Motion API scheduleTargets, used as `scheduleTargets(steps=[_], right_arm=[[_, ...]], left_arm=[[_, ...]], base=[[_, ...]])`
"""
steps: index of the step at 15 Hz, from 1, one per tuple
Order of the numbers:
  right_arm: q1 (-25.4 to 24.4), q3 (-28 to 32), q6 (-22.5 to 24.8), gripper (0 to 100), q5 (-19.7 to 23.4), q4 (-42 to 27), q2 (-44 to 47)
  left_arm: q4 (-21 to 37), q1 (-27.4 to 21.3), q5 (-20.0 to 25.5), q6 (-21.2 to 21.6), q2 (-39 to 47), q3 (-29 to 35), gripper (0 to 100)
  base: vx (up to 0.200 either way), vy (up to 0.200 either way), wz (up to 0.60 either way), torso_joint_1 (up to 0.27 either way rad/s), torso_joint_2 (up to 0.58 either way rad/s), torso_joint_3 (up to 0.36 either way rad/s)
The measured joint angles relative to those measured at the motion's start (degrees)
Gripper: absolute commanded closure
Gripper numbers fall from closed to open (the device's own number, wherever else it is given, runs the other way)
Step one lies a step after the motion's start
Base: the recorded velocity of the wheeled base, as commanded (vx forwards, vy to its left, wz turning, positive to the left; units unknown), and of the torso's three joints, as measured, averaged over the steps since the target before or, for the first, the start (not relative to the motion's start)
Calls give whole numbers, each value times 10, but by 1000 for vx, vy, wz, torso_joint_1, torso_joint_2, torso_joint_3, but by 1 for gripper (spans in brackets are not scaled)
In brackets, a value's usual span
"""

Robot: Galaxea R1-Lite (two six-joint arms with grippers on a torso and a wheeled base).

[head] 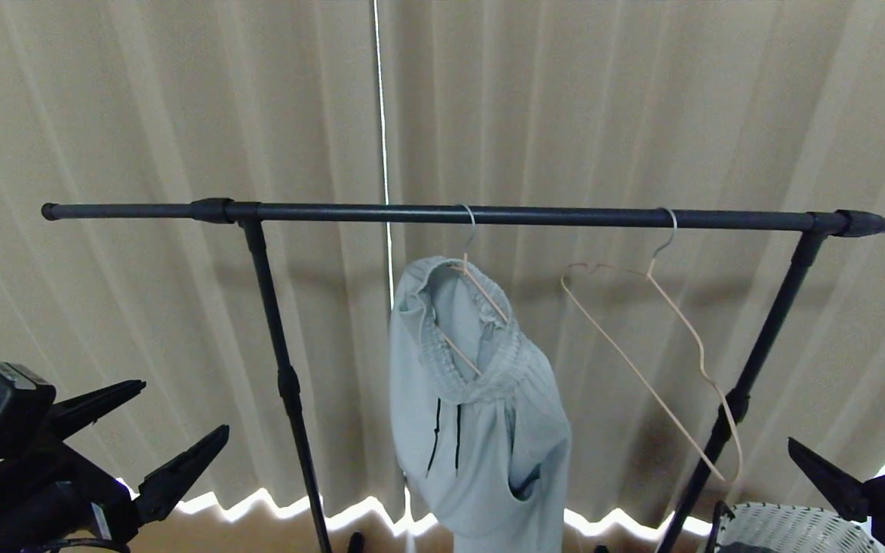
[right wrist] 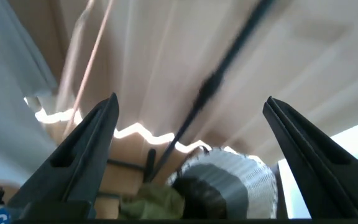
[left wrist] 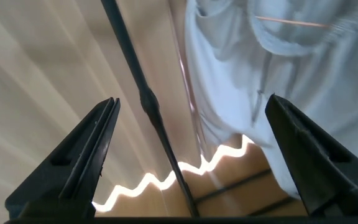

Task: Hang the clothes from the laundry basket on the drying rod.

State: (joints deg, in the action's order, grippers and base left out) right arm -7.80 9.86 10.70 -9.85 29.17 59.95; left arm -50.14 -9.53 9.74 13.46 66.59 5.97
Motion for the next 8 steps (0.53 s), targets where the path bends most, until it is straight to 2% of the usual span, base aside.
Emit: scheduleTargets(steps=[6,8], right_arm=[[3,-11,7,0,0,-1,2],[3,-15,8,0,0,0,2]], left_arm=[[0,0,0,0,5,-1,0],[0,0,0,0,5,-2,0]], base=[[-200,0,0,3,3,4],[0,0,0,0,0,0]])
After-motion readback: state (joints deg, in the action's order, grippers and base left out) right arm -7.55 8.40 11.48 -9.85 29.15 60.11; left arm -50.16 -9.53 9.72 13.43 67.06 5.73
